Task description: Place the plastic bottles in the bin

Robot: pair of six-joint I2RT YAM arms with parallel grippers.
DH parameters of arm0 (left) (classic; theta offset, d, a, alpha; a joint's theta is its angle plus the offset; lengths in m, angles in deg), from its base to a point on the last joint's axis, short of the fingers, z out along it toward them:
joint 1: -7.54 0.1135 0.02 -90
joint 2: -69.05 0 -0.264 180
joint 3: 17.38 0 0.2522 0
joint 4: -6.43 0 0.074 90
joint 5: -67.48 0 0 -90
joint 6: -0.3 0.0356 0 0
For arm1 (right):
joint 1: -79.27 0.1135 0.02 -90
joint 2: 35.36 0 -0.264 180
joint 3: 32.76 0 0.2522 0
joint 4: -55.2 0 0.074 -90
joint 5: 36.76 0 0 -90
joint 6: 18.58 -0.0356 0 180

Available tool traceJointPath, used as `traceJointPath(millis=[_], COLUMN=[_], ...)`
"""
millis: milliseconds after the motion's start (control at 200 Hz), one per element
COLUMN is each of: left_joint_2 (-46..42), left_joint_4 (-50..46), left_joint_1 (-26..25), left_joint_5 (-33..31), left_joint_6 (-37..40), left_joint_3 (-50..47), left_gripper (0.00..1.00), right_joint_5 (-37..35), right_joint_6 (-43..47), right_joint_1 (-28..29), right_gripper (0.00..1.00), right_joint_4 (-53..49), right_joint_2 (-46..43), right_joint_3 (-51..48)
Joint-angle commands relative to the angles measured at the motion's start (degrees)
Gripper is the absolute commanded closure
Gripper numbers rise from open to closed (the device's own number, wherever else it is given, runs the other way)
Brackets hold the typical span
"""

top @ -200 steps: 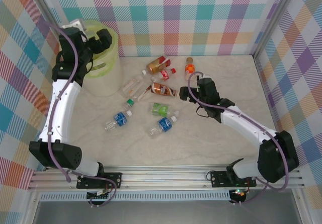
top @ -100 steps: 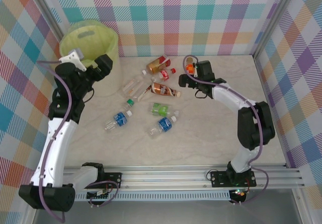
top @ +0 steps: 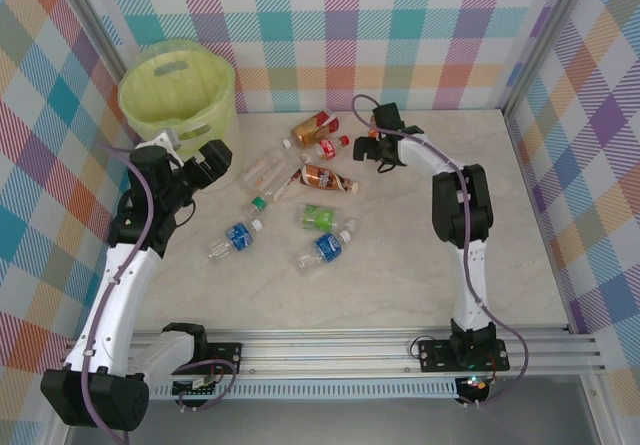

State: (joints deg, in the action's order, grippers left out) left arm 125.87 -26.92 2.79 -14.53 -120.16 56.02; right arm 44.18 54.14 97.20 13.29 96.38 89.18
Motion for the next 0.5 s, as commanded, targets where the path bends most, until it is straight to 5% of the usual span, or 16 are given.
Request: traceJointPath(millis=[0, 335, 495], left_joint_2=[-1.44, -0.52, -0.54], left_joint_4=[-0.29, 0.01, 1.02], left_joint_1=[-0.18, -0.21, -0.23], left_joint_5=[-1.44, -2.18, 0.19], left_joint_6=[-0.32, -1.32, -2.51], left_joint_3=[-1.15, -1.74, -1.94], left_gripper=[0.00, 0.00, 0.00], right_joint_5=[-1.09, 0.85, 2.35], right_joint_6=[2.36, 3.50, 4.09], right_joint_1=[-0.66, -1.27, -1.26], right_gripper=[0.02, 0.23, 0.38], right_joint_4=[-5.70, -8.85, -2.37], right_joint_2=[3.28, 13.48, 8.06], right_joint_3=[5.71, 20.86, 12.05])
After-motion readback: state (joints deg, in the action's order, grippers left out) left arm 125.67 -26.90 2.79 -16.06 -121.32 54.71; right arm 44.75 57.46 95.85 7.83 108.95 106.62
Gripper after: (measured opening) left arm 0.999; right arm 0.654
